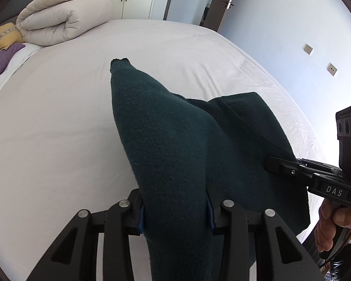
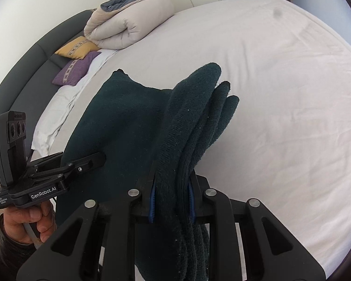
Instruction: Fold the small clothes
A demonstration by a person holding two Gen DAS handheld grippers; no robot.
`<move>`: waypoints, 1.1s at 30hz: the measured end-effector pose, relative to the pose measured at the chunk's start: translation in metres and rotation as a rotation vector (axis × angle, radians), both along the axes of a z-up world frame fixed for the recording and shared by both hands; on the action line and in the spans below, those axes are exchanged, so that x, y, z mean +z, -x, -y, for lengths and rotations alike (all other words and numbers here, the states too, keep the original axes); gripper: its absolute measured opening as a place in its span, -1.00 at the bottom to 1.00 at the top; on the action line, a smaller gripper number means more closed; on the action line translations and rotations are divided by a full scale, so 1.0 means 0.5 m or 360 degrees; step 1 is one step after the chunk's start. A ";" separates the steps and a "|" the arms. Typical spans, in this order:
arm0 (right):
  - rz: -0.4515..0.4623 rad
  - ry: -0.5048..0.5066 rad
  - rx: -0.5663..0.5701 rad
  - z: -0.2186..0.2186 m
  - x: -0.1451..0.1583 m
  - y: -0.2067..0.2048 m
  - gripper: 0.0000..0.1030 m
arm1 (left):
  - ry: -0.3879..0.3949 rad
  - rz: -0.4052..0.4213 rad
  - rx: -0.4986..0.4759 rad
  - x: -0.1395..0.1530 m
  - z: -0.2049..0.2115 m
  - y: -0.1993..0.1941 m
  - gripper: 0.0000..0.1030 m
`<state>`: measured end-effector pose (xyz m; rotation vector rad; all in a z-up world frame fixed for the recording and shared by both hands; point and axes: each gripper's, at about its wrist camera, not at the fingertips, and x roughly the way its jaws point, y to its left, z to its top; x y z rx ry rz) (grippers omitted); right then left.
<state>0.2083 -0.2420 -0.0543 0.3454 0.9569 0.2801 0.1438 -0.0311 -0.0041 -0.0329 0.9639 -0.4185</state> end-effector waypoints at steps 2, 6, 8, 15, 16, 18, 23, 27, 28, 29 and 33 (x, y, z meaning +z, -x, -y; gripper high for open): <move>-0.0026 -0.0065 0.0017 -0.033 -0.025 0.034 -0.62 | -0.0006 -0.0024 0.0020 -0.026 -0.018 0.020 -0.22; -0.0167 -0.0135 -0.0016 -0.075 -0.128 0.077 -0.62 | -0.0029 -0.0187 0.0061 -0.133 -0.045 0.043 -0.12; -0.0254 -0.0151 -0.0081 -0.069 -0.191 0.088 -0.58 | 0.0017 -0.0159 0.0076 -0.161 -0.051 0.051 0.02; -0.0290 -0.0417 -0.0174 -0.020 -0.248 0.102 -0.33 | -0.0054 -0.0093 0.0141 -0.156 -0.041 0.065 0.31; -0.0278 -0.0396 -0.0195 -0.022 -0.240 0.101 -0.30 | -0.0063 -0.0087 0.0146 -0.154 -0.038 0.068 0.31; -0.0216 -0.0324 -0.0240 -0.011 -0.210 0.110 -0.30 | -0.0088 -0.0071 0.0157 -0.151 -0.030 0.071 0.35; -0.0020 -0.0327 -0.0157 0.000 -0.085 0.144 -0.30 | -0.0119 -0.0044 0.0176 -0.157 -0.051 0.065 0.37; -0.0013 -0.0364 0.0047 -0.053 -0.078 0.163 -0.30 | -0.0128 -0.0034 0.0182 -0.160 -0.048 0.064 0.38; -0.0059 -0.0348 0.0065 -0.062 -0.097 0.167 -0.30 | -0.0128 -0.0032 0.0183 -0.162 -0.048 0.064 0.38; -0.0114 -0.0325 0.0074 -0.072 -0.122 0.170 -0.30 | -0.0127 -0.0031 0.0185 -0.162 -0.047 0.063 0.38; -0.0134 -0.0366 0.0069 -0.057 -0.200 0.214 -0.35 | -0.0134 -0.0018 0.0192 -0.165 -0.031 0.056 0.45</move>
